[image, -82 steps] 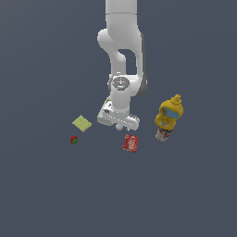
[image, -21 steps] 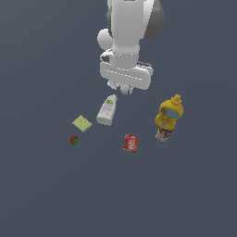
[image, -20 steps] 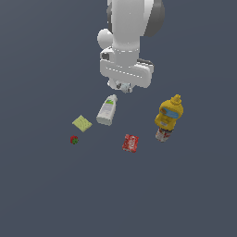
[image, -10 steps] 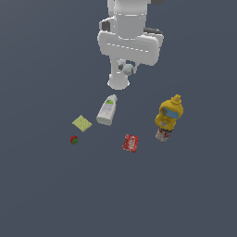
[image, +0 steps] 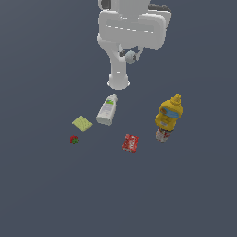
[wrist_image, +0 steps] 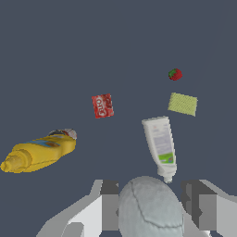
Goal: Pick up a designated object from a clutter of objects.
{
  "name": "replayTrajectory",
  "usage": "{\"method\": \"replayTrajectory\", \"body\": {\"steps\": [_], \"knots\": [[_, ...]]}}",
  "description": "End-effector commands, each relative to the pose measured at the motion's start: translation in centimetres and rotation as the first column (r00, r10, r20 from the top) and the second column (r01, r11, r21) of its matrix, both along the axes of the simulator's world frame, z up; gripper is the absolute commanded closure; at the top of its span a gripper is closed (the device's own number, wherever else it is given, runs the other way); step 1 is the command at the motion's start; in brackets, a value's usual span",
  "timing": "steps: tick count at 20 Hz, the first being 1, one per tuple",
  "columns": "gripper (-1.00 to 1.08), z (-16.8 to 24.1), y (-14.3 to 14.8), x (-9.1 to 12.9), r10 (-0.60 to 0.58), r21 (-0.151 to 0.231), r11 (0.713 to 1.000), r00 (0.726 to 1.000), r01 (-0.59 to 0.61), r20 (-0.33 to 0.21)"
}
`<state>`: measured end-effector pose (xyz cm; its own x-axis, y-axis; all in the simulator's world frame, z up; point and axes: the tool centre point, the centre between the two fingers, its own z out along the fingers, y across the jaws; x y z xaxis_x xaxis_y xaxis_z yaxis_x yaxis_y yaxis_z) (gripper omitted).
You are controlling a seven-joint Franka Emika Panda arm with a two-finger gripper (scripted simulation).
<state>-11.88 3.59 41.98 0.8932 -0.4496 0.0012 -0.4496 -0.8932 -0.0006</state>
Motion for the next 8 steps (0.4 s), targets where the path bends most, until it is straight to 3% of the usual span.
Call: {"method": "replayTrajectory", "body": {"steps": [1, 8], "knots": [[1.08, 0.55, 0.05, 0.01, 0.000, 0.000, 1.000, 1.000, 0.000, -0.001], [1.08, 0.49, 0.05, 0.11, 0.000, 0.000, 1.000, 1.000, 0.000, -0.001]]}}
